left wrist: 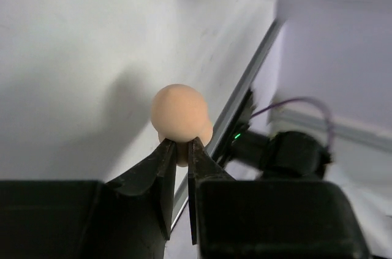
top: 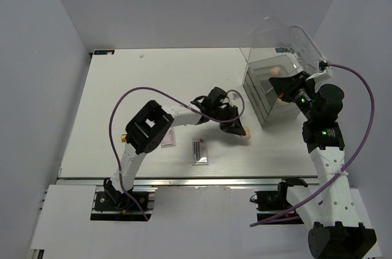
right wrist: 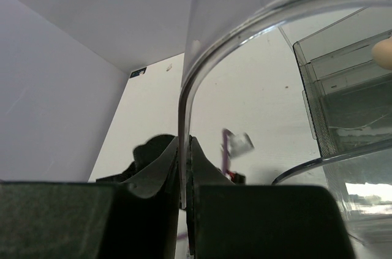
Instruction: Organize the makeup
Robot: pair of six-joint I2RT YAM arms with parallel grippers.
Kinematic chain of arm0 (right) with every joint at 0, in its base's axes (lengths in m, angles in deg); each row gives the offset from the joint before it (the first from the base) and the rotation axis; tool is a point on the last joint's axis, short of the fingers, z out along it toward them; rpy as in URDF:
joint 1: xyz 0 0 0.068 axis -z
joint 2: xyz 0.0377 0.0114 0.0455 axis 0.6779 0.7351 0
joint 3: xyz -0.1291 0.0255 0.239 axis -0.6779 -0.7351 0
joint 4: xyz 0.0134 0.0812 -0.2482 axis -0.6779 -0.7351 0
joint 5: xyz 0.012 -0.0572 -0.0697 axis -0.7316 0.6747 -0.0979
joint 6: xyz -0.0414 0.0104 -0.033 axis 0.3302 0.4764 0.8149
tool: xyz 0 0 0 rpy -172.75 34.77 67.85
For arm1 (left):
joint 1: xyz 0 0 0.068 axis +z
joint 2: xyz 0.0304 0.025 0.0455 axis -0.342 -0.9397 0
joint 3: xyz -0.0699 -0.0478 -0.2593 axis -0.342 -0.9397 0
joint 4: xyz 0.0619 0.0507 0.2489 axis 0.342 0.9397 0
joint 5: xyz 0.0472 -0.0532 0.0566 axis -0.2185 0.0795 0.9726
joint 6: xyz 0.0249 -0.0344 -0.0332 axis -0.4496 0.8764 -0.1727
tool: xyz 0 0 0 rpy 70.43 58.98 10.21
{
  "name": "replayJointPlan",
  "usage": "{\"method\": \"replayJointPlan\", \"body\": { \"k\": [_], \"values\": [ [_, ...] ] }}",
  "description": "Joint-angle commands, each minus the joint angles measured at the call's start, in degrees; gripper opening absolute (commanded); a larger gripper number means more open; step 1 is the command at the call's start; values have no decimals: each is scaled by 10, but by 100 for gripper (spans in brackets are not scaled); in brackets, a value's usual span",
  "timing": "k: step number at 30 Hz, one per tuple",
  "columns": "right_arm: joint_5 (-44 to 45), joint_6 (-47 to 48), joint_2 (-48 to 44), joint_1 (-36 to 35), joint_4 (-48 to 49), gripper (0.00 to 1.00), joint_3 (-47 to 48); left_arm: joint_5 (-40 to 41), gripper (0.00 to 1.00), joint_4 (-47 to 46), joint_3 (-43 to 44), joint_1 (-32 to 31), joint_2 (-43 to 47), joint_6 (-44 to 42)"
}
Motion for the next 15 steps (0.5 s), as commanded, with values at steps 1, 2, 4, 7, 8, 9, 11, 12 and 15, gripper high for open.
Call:
{"method": "replayJointPlan", "body": {
  "k": [1, 2, 4, 7, 8, 9, 11, 12, 15],
  "values": [
    [13, 18, -21, 2, 63, 0, 9, -16, 6, -181, -35, 52, 74, 125],
    [13, 17, -22, 2, 64, 0, 9, -13, 6, -205, -39, 66, 79, 142],
    [13, 16, -22, 2, 66, 0, 6, -12, 6, -262, -33, 78, 78, 188],
    [12, 14, -22, 2, 69, 0, 5, -13, 6, -301, 21, 90, 50, 231],
    [12, 13, -21, 2, 70, 0, 6, -14, 7, -309, 40, 92, 40, 242],
    [12, 13, -20, 2, 69, 0, 6, -14, 7, -319, 59, 92, 28, 253],
    [12, 16, -21, 2, 70, 0, 6, -13, 7, -345, 119, 92, -8, 288],
    [12, 17, -22, 2, 70, 0, 6, -11, 7, -353, 138, 92, -20, 300],
    [13, 17, -25, 2, 70, 0, 3, -4, 8, -383, 204, 92, -62, 344]
  ]
}}
